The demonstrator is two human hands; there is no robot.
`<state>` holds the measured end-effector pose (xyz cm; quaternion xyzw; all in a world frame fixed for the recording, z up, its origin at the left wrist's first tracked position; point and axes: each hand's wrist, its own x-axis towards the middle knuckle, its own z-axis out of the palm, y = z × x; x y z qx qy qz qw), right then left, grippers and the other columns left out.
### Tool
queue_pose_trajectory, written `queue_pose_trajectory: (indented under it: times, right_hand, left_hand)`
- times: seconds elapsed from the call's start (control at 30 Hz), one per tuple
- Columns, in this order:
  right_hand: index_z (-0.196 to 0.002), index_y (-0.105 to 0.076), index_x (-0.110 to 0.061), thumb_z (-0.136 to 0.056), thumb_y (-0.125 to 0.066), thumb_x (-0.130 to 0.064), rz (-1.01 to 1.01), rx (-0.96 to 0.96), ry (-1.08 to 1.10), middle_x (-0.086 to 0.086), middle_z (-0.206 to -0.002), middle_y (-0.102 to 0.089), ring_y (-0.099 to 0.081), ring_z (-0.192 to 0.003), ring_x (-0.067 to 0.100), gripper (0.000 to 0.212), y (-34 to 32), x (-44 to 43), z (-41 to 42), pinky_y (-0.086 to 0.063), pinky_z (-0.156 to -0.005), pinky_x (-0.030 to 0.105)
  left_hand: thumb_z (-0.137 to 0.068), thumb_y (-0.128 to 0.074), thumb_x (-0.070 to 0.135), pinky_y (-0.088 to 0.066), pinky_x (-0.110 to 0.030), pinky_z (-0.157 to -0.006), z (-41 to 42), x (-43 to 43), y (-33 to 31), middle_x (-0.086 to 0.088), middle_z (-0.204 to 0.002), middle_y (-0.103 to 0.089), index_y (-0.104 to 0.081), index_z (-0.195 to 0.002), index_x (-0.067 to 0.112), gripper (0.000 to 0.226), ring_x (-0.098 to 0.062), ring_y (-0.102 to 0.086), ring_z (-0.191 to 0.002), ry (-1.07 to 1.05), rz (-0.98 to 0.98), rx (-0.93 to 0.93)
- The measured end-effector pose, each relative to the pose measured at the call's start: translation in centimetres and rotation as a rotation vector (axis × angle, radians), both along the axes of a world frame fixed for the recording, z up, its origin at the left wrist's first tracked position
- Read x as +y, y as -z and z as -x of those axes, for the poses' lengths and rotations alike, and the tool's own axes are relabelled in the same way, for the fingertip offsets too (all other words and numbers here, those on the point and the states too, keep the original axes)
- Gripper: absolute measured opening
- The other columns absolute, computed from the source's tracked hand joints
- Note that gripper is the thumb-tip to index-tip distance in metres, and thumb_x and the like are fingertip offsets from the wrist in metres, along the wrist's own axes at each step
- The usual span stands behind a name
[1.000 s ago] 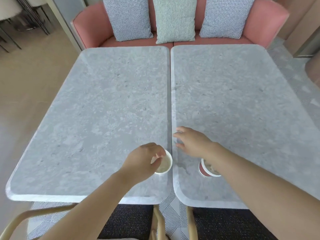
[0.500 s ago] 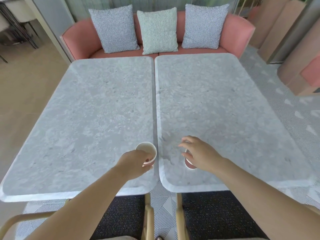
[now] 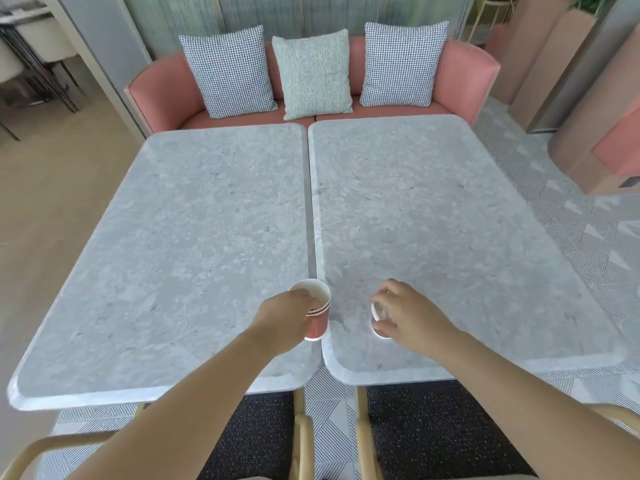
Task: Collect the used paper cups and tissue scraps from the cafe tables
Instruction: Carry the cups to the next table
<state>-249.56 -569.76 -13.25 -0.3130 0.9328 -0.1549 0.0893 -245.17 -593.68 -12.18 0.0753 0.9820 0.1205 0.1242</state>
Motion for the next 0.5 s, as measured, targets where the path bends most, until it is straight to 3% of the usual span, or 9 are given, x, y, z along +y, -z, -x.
queue_pose_trajectory:
  times: [0.13,0.33,0.5]
  right_hand:
    - [-0.103,-0.054,-0.016,-0.085,-0.061,-0.031,-0.033,-0.006,0.031,-0.003,-0.112,-0.052,-0.050,-0.102,0.018,0.025,0.0,0.5,-1.0,-0.046,-0.080,0.030]
    - [-0.113,-0.055,-0.012,-0.087,-0.052,-0.010,-0.242,-0.032,0.050,0.004,-0.118,-0.054,-0.052,-0.105,0.025,0.026,0.2,0.6,-2.0,-0.045,-0.083,0.034]
    - [-0.121,-0.051,-0.013,-0.090,-0.047,-0.010,-0.251,0.028,0.071,0.004,-0.121,-0.053,-0.054,-0.104,0.025,0.032,-0.6,0.6,-2.4,-0.047,-0.087,0.036]
  left_hand:
    - [-0.089,-0.049,0.024,-0.044,-0.026,-0.083,0.3,1.1,-1.0,0.012,-0.126,-0.052,-0.052,-0.123,0.030,0.035,-0.016,-0.052,-0.109,0.007,-0.016,0.033]
    - [-0.089,-0.049,0.025,-0.048,-0.029,-0.084,-0.2,2.5,-1.9,0.011,-0.122,-0.055,-0.052,-0.123,0.030,0.035,-0.016,-0.054,-0.107,0.050,-0.028,0.045]
    - [-0.088,-0.050,0.024,-0.045,-0.026,-0.078,-0.9,2.9,-3.3,0.011,-0.118,-0.057,-0.052,-0.121,0.032,0.035,-0.015,-0.055,-0.104,0.050,-0.049,0.081]
